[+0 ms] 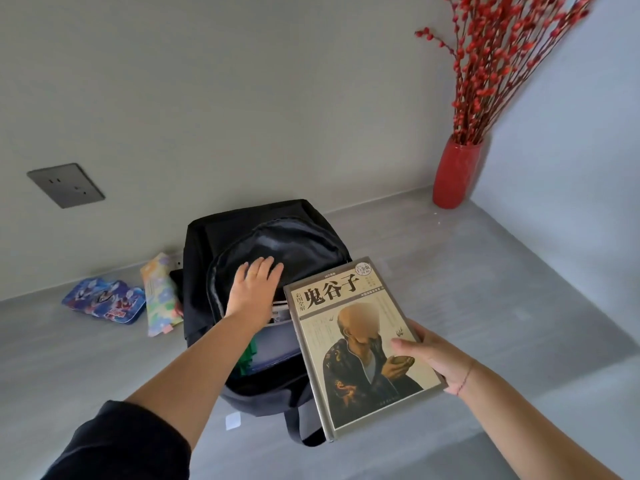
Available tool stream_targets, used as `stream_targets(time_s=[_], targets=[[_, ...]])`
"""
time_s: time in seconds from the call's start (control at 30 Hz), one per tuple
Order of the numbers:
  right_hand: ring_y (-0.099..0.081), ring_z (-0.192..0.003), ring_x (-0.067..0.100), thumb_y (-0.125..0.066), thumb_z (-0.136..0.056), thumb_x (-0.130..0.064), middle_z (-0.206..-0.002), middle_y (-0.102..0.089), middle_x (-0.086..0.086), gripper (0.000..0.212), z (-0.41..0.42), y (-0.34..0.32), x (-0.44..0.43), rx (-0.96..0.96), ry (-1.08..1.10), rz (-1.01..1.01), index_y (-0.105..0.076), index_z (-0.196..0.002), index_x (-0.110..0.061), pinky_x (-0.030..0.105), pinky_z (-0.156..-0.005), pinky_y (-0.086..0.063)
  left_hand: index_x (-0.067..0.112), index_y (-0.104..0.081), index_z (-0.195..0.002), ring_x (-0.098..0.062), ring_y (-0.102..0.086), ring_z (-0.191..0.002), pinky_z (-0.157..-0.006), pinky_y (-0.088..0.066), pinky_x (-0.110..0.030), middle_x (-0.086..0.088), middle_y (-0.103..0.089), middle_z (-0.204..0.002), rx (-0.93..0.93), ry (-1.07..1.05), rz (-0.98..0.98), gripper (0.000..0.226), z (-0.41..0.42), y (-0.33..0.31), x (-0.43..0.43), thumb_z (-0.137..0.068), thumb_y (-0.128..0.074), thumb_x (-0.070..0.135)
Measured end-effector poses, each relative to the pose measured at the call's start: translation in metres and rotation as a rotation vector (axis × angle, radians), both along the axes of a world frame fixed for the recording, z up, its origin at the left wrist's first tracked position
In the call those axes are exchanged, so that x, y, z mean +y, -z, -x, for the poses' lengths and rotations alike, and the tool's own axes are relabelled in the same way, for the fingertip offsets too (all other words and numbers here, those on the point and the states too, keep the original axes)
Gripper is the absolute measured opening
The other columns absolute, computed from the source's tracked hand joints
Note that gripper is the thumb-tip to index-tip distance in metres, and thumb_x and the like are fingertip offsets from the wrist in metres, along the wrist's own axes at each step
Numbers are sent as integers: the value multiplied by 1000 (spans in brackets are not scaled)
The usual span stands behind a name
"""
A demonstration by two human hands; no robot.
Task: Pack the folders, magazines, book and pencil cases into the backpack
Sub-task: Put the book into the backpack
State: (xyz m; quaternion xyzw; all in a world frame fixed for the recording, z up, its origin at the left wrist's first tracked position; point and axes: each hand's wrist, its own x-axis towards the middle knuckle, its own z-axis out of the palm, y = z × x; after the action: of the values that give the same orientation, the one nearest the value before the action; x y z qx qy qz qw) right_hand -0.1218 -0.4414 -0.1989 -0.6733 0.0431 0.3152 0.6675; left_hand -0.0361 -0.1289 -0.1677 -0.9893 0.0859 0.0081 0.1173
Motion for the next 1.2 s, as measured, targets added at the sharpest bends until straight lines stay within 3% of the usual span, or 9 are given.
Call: stream_targets(time_s=[0.07,0.17,0.33,0.43,0.53,0.7,0.8,0.97,1.2], targets=[[-53,-120,22,-80,-49,-61,-123,-62,2,87,1,0,4,7,-16,-4,-49,-126,-35,46,-102,-44,14,-59,-120,-28,-59,-107,-90,-50,-41,-10,-61,-118,-174,-5,58,38,-5,-9,6,-83,-68,20],[-52,-121,21,-78,-51,-61,-123,-61,0,84,6,2,9,26,-14,-22,-49,-126,-37,46,-103,-41,8,-61,-81,-31,-59,-57,-49,-43,-32,-8,-63,-68,-291,-97,184,7,-12,-36,6,-88,-61,8],[-48,-115,11,-71,-59,-57,-121,-57,-11,67,9,6,28,58,-45,-35,-47,-118,-38,37,-97,-39,8,-53,-103,-31,-62,-85,-67,-48,-39,-12,-64,-96,-148,-105,271,12,-19,-60,-1,-95,-46,13],[-44,-123,19,-77,-47,-67,-128,-55,-6,81,2,9,38,87,-35,-44,-48,-119,-45,50,-106,-34,16,-45,-125,-24,-51,-112,-94,-43,-38,-5,-52,-122,53,-108,256,46,-5,-42,2,-82,-60,22],[-42,-127,22,-77,-44,-69,-129,-55,-5,85,-2,11,43,82,-67,-18,-47,-119,-45,55,-112,-26,19,-32,-140,-24,-42,-126,-102,-38,-40,-4,-42,-137,85,-112,180,71,-2,-26,11,-78,-65,27],[-41,-128,24,-77,-44,-69,-131,-54,-4,84,-8,19,42,106,-69,-35,-47,-119,-48,59,-111,-24,14,-44,-127,-24,-52,-112,-89,-45,-35,-6,-52,-121,-24,-96,17,39,-8,-20,23,-91,-56,23],[-42,-128,28,-79,-46,-66,-130,-55,0,83,-13,21,45,124,-36,-62,-49,-120,-46,60,-111,-26,8,-52,-105,-27,-61,-87,-67,-46,-36,-9,-61,-100,-106,-80,137,16,-9,-26,28,-98,-45,20],[-59,-111,23,-80,-55,-54,-109,-68,2,75,-29,6,63,108,-50,-131,-55,-121,-28,41,-96,-46,1,-58,-97,-32,-61,-67,-51,-37,-32,-14,-65,-83,-410,-16,440,13,-12,-55,22,-93,-54,13],[-67,-94,23,-70,-81,-25,-96,-73,5,29,-94,-9,123,295,129,-222,-67,-107,-15,41,-96,-47,6,-54,-108,-34,-64,-69,-53,-39,-34,-11,-66,-88,-325,-10,358,21,-2,-55,35,-97,-49,23]])
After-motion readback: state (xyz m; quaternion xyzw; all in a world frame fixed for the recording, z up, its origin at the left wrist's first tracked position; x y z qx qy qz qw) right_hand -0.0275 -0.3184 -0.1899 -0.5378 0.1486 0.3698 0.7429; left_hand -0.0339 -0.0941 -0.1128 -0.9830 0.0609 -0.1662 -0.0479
